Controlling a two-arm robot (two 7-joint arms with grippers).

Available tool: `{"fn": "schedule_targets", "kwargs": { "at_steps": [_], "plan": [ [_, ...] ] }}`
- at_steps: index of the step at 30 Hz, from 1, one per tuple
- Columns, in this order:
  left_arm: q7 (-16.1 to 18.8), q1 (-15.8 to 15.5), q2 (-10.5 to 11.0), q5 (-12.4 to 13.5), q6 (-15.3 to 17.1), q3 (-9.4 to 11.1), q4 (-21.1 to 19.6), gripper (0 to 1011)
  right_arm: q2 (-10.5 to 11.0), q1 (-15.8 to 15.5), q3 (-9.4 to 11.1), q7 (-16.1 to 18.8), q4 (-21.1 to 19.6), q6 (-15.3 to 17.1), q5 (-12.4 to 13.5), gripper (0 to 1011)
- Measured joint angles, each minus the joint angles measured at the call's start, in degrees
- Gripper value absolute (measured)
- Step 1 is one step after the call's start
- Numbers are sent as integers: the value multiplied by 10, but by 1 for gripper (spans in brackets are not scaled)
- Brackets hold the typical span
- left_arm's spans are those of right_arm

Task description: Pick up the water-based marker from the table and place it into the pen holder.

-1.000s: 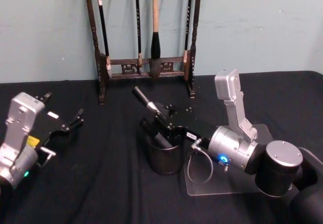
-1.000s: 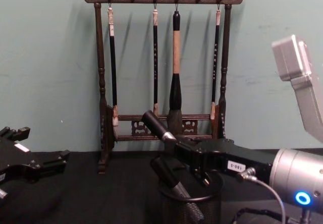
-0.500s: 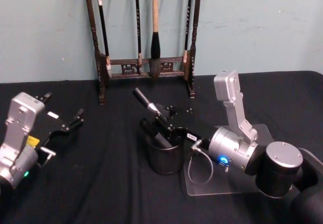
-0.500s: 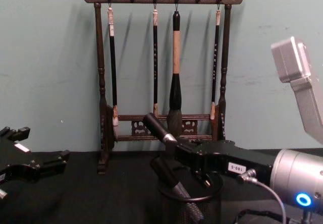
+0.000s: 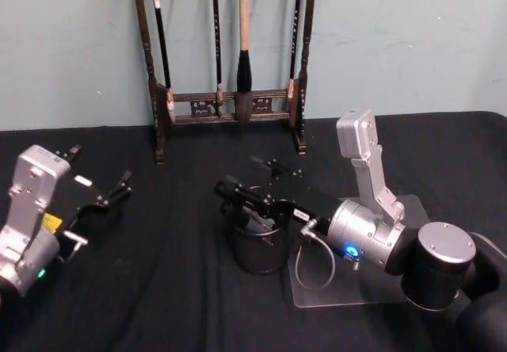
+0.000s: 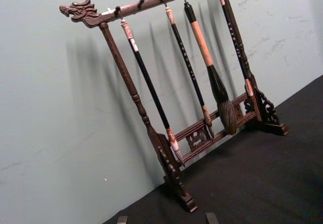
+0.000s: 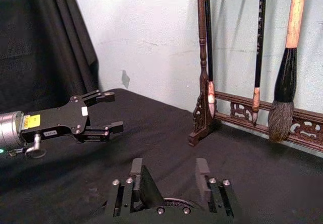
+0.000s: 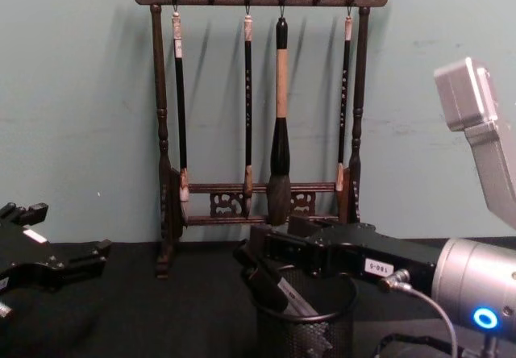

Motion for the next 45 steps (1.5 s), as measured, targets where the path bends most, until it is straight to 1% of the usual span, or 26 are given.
{"fn": "schedule_targets", "kwargs": {
  "at_steps": [1,2,3,4,7,8,9,11,12,23,26,30,32,33,34,37,40,41,43,45],
  "plan": [
    [0,0,0,0,0,0,0,1001,0,0,0,0,0,0,0,468],
    [0,0,0,0,0,0,0,1001,0,0,0,0,0,0,1,729],
    [0,0,0,0,0,0,0,1001,0,0,0,0,0,0,1,729],
    [0,0,0,0,0,0,0,1001,0,0,0,0,0,0,1,797],
    [0,0,0,0,0,0,0,1001,0,0,0,0,0,0,1,911],
    [0,0,0,0,0,0,0,1001,0,0,0,0,0,0,1,920],
    [0,0,0,0,0,0,0,1001,0,0,0,0,0,0,1,957],
    [0,0,0,0,0,0,0,1001,0,0,0,0,0,0,1,965],
    [0,0,0,0,0,0,0,1001,0,0,0,0,0,0,1,1003],
    [0,0,0,0,0,0,0,1001,0,0,0,0,0,0,1,1000],
    [0,0,0,0,0,0,0,1001,1,-1,4,3,-5,-1,7,1000],
    [0,0,0,0,0,0,0,1001,4,-1,8,3,-14,-4,9,1000],
    [0,0,0,0,0,0,0,1001,11,-3,16,-5,-26,-7,9,1000],
    [0,0,0,0,0,0,0,1001,11,-3,16,-5,-26,-7,9,1000],
    [0,0,0,0,0,0,0,1001,16,-5,25,-16,-35,-9,8,1000],
    [0,0,0,0,0,0,0,1001,23,-11,39,-33,-46,-10,4,1000],
    [0,0,0,0,0,0,0,1001,31,-20,59,-53,-57,-12,-2,1000],
    [0,0,0,0,0,0,0,1001,31,-20,59,-53,-57,-12,-2,1000],
    [0,0,0,0,0,0,0,1001,36,-24,70,-63,-60,-13,-7,1000],
    [0,0,0,0,0,0,0,1001,37,-25,72,-65,-60,-13,-8,1000]
  ]
}}
